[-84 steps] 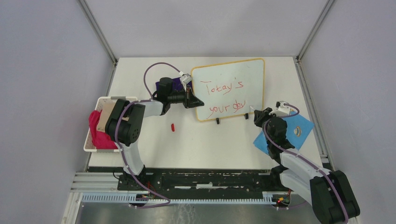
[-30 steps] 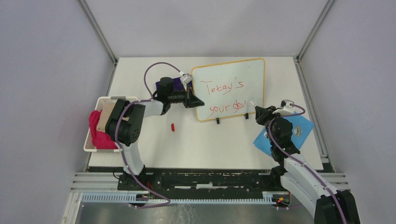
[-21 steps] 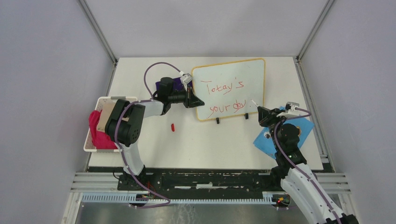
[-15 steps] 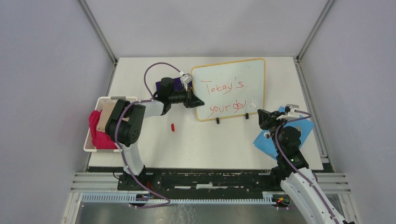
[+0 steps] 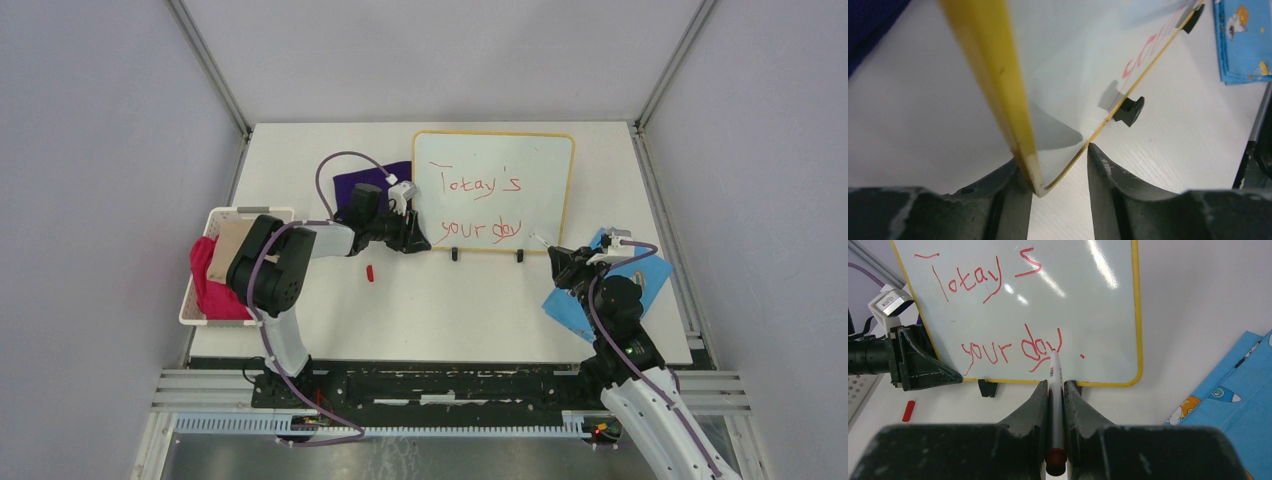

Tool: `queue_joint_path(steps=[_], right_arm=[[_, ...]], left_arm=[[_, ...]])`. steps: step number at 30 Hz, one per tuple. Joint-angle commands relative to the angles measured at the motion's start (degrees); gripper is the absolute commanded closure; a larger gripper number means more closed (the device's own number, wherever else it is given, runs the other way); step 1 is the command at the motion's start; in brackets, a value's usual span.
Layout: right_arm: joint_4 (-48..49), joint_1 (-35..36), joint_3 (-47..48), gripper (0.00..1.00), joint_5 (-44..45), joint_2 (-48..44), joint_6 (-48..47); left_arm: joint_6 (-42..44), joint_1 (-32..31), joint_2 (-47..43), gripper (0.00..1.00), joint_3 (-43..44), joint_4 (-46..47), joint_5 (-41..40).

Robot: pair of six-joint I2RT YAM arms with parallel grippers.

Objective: Write a sentence on the whiteboard

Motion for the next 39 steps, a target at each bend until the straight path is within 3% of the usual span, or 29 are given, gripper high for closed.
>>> queue_joint_path(steps=[1, 8, 9, 11, 16, 19, 23, 25, 28, 33, 39], right_arm=[[0.89, 0.25, 0.81, 1.0, -0.29, -1.12, -0.82], [0.72, 0.35, 1.34, 1.0, -1.56, -1.85, -0.66], [0.8, 0.37, 1.48, 1.0, -1.78, -1.86, -0.73], [0.9, 0.49, 1.94, 1.0, -2.48, -1.82, -0.95], [1.84, 1.19, 3.04, 1.0, -4.14, -2.5, -3.97], [2.09, 2.15, 4.51, 1.0, -5.06, -2.82, -6.72], [1.98, 3.58, 7.08, 1.0, -5.24, -2.15, -9.78], [2.74, 4.16, 7.69, 1.0, -5.82, -1.5, -10.75], [4.26, 4.7, 8.2, 1.0, -7.53, 0.28, -11.23], [5.39, 5.72, 9.55, 1.0, -12.03, 4.96, -11.05], [5.99, 7.49, 9.22, 1.0, -11.04, 6.97, -11.01]], left_arm=[[3.56, 0.39, -2.82, 0.41, -0.19, -2.35, -3.85], [3.44, 0.39, -7.09, 0.22, -0.82, -3.35, -6.07], [3.39, 0.42, -7.93, 0.11, -0.97, -3.59, -6.73], [2.86, 0.4, -10.13, 0.02, -1.16, -4.54, -8.76], [-2.48, 3.62, -19.38, 0.0, -2.49, -8.25, -16.63], [-4.12, 4.85, -26.92, 0.0, -3.15, -14.41, -26.8], [-13.47, 5.15, -37.0, 0.0, -4.33, -25.24, -53.56], [-18.83, 6.12, -41.35, 0.0, -6.24, -27.73, -60.18], [-26.13, 7.55, -47.21, 0.0, -8.42, -28.47, -57.08], [-21.2, 6.99, -44.2, 0.0, -3.56, -34.82, -39.2], [-21.03, 1.09, -38.41, 0.0, -1.91, -43.39, -40.06]])
